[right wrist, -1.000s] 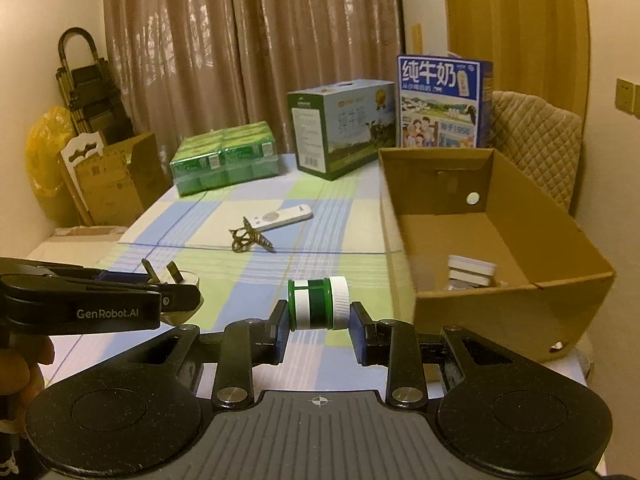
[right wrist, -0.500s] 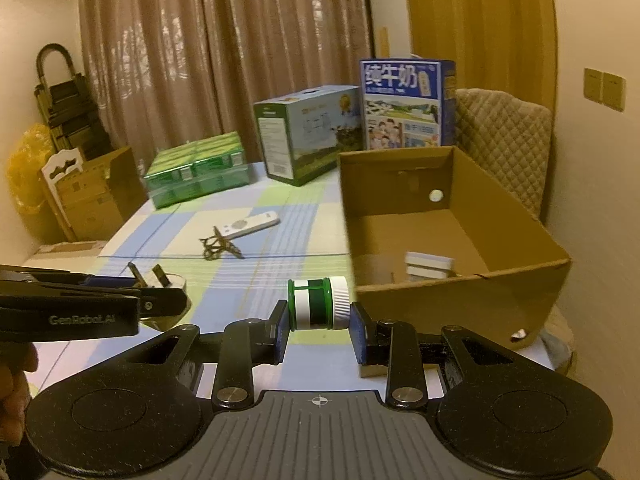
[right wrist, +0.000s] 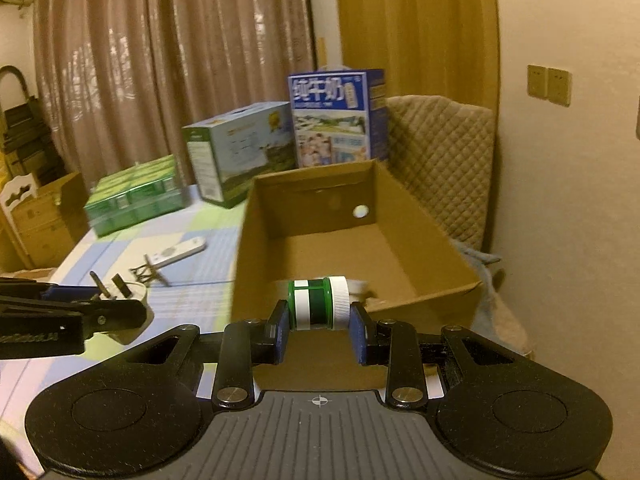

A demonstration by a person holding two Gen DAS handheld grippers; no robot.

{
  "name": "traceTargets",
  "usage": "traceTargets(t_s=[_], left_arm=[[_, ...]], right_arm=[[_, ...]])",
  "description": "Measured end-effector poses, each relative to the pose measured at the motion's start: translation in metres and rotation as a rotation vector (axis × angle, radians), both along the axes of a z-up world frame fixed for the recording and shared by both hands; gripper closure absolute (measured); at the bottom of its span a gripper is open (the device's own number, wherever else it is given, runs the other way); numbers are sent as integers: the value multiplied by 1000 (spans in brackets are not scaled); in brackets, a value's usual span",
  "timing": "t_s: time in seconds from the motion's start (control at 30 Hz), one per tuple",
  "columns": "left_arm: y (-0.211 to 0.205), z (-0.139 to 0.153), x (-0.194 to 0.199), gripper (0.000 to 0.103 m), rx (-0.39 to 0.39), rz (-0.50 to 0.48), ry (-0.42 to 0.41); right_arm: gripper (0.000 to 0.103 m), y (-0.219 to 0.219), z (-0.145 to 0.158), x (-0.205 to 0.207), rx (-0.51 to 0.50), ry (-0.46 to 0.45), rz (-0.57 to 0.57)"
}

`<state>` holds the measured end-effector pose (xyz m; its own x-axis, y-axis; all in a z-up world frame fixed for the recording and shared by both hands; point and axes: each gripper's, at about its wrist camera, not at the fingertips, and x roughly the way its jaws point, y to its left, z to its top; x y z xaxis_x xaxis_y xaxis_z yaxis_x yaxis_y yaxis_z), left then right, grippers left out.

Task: Organize rigid objects
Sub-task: 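Carry the white plug and green-and-white bottle over the cardboard box, then lower the plug into the box and open the left gripper while the right holds the bottle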

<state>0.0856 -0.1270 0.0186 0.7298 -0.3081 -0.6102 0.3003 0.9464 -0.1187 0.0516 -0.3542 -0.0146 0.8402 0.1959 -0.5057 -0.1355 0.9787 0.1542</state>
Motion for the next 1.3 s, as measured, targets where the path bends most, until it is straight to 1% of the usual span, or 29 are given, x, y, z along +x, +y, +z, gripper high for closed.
traceTargets(t_s=[0.2, 0.47, 0.9, 1.3], left_arm=[[-29, 6, 17, 58, 1, -54, -13], [-54, 2, 46, 58, 14, -99, -5], [-75, -10, 76, 58, 44, -140, 16], [-84, -21, 90, 58, 46, -148, 42]], right_arm=[[75, -22, 2, 17, -15, -3, -16], [75, -41, -4, 47, -40, 13, -14], [75, -61, -22, 87, -25, 66, -34], [75, -63, -30, 100, -14, 79, -36]])
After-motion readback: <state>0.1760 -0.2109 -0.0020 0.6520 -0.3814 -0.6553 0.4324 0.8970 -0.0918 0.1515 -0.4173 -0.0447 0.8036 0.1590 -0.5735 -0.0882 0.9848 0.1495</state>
